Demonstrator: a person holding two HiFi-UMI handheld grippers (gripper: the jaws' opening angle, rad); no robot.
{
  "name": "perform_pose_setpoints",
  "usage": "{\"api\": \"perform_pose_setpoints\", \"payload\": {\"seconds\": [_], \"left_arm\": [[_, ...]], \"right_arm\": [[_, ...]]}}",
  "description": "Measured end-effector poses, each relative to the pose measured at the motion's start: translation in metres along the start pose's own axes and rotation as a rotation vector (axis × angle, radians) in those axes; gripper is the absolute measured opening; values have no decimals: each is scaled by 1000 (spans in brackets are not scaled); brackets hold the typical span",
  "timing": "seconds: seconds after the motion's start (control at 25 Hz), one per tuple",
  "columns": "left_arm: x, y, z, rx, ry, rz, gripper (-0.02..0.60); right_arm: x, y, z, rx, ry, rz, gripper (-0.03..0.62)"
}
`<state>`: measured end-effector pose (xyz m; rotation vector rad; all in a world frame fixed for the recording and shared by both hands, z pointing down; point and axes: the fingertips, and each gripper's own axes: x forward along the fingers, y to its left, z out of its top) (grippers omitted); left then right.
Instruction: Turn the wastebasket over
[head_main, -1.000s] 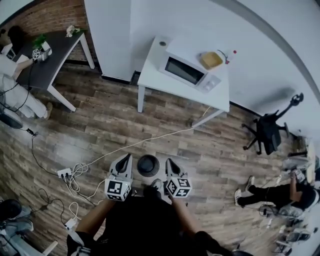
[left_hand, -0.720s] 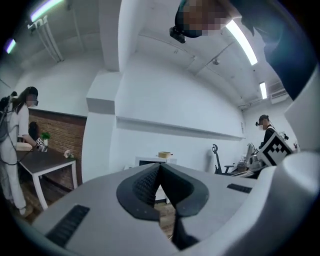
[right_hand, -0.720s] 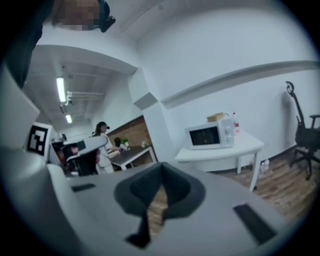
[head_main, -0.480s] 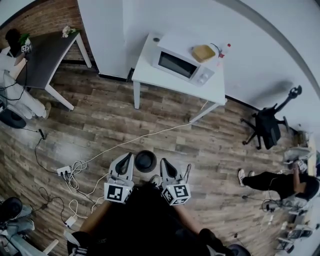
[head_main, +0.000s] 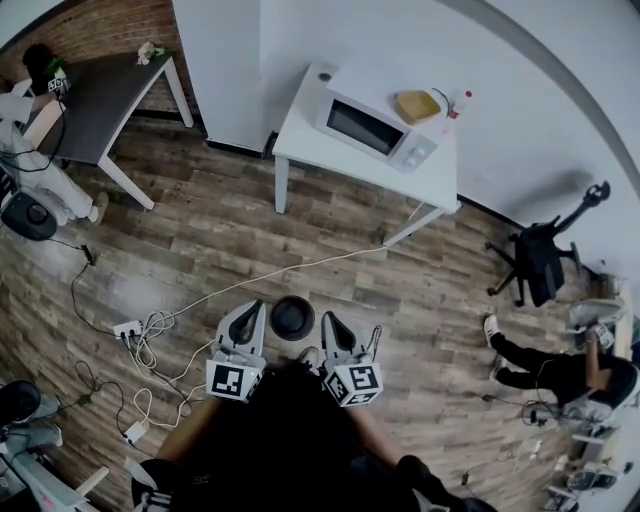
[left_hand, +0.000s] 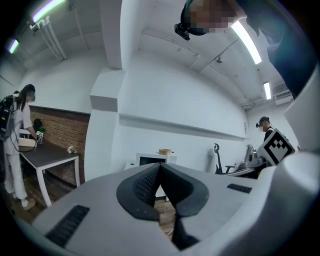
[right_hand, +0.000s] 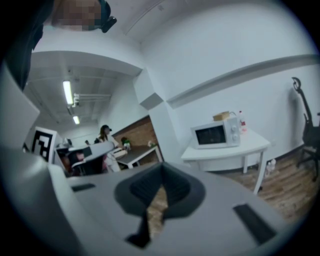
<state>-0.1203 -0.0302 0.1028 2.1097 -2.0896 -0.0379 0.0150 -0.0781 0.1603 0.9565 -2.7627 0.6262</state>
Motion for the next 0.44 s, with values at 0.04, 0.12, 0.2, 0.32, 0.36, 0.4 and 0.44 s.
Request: {"api": "perform_pose_setpoints", "payload": {"seconds": [0.04, 0.12, 0.2, 0.32, 0.36, 0.4, 0.44], "left_arm": [[-2, 0, 0, -2, 0, 3, 32], [-3, 0, 0, 1, -1, 3, 32], [-2, 0, 1, 2, -4, 4, 32], [-2, 0, 1, -5, -6, 7, 32], [-2, 0, 1, -7, -6, 9, 32], [-2, -1, 0, -7, -5, 10, 32], [-2, -1, 0, -7, -4, 10, 32]], "right_arm": [[0, 1, -1, -3, 3, 1, 32], [-1, 2, -2, -3, 6, 1, 32], [-1, 1, -2, 2, 5, -3, 32], [-2, 0, 0, 3, 0, -9, 32], [-3, -1, 1, 2, -1, -9, 32], [-4, -1, 1, 1, -2, -9, 32], [-4, -2, 1, 0, -2, -9, 32]]}}
